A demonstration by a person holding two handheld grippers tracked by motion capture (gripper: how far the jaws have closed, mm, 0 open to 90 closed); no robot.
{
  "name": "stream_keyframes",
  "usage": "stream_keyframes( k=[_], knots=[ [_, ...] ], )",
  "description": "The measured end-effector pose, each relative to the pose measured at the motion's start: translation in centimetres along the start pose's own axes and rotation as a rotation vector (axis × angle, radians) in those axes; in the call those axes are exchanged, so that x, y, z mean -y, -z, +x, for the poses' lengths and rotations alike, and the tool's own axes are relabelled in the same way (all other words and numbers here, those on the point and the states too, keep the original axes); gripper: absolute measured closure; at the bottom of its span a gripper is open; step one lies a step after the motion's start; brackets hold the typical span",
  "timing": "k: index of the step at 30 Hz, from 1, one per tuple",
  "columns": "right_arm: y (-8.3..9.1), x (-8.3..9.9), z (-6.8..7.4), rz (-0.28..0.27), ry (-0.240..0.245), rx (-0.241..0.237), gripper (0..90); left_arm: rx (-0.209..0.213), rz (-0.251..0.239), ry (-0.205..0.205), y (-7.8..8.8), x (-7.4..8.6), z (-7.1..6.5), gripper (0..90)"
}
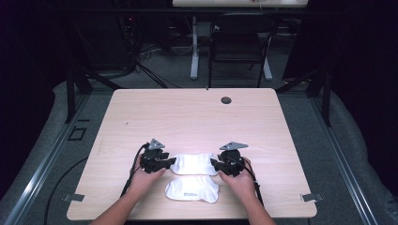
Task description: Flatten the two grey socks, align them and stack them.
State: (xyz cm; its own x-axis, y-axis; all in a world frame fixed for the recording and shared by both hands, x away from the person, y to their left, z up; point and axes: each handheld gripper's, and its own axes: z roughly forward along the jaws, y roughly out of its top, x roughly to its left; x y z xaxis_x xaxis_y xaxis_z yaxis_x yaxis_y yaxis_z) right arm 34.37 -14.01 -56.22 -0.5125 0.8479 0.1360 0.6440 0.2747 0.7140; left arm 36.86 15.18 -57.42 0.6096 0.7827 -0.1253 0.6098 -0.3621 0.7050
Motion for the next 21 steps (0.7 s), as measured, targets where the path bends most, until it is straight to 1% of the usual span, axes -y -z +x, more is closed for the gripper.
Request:
stream_keyframes(
  k=[3,4,6,7,8,9,12,13,15,18,19,21],
  knots=[
    [-0.14,0.36,-0.15,0.012,-0.01,0.005,64.4,-0.002,0.014,-0.006,-0.24,0.12,-0.12,59.3],
    [-0.21,0.44,-0.19,0.013,-0.015,0.0,65.4,-0.004,0.014,-0.01,-0.32,0.17,-0.17,60.3],
    [-0.18,0.5,-0.17,0.029,-0.016,-0.002,69.4,-0.004,0.017,-0.022,-0.31,0.18,-0.28,63.7],
    [-0.24,0.52,-0.1,0.025,-0.023,-0.003,71.6,-0.01,0.019,-0.029,-0.31,0.18,-0.31,65.2],
    [-0.21,0.52,-0.05,0.027,-0.023,-0.013,74.8,-0.003,0.021,-0.03,-0.29,0.19,-0.33,68.9],
    [-0.2,0.53,0.02,0.028,-0.017,-0.006,78.1,0.001,0.023,-0.035,-0.27,0.18,-0.34,72.2],
    [-0.17,0.53,0.21,0.02,-0.015,-0.013,85.1,0.005,0.027,-0.039,-0.27,0.21,-0.49,79.8],
    [-0.17,0.53,0.27,0.022,-0.014,-0.009,85.8,0.011,0.029,-0.043,-0.26,0.2,-0.51,82.0],
    [-0.18,0.53,0.3,0.019,-0.016,-0.007,86.1,0.007,0.027,-0.051,-0.26,0.22,-0.62,86.4],
    [-0.14,0.54,0.27,0.021,-0.014,-0.011,86.3,0.008,0.028,-0.054,-0.23,0.21,-0.62,88.4],
    [-0.1,0.52,0.28,0.022,-0.016,-0.011,86.3,0.011,0.027,-0.045,-0.23,0.21,-0.6,88.7],
    [-0.03,0.5,0.27,0.015,-0.015,-0.014,86.3,0.016,0.029,-0.041,-0.19,0.18,-0.53,88.9]
  ],
)
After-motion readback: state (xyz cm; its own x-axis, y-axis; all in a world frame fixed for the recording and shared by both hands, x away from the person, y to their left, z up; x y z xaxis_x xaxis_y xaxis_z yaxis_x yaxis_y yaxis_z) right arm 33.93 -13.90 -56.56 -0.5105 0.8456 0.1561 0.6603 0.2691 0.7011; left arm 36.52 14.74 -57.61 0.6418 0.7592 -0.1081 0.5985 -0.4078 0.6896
